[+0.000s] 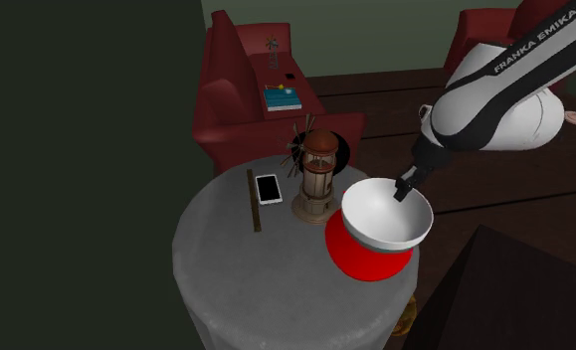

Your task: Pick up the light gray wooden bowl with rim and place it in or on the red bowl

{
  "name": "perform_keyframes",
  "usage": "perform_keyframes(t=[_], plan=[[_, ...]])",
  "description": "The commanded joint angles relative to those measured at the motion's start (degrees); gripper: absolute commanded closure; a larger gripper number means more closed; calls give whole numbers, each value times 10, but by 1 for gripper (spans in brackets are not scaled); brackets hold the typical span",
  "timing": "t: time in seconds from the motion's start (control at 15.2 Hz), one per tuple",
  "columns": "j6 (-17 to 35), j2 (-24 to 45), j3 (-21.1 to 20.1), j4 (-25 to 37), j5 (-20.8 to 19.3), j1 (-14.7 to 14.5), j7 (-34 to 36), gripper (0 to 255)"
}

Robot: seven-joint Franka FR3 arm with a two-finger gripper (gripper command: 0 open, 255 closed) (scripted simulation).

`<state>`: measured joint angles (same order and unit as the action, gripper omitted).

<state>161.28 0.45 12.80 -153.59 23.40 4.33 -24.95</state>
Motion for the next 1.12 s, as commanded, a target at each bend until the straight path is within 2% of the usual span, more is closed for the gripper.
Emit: perform_keyframes(t=[0.0,0.07,0.53,0.59,0.92,1.06], plan=[[15,21,-4,3,33,-2,-27,255],[23,33,-8,5,54,-2,-44,255],[23,33,-9,5,54,-1,-44,255],[23,33,-9,5,54,-1,-44,0],[23,33,-9,5,54,-1,-44,0],[-12,-21,10,-8,-25,0,14,0]])
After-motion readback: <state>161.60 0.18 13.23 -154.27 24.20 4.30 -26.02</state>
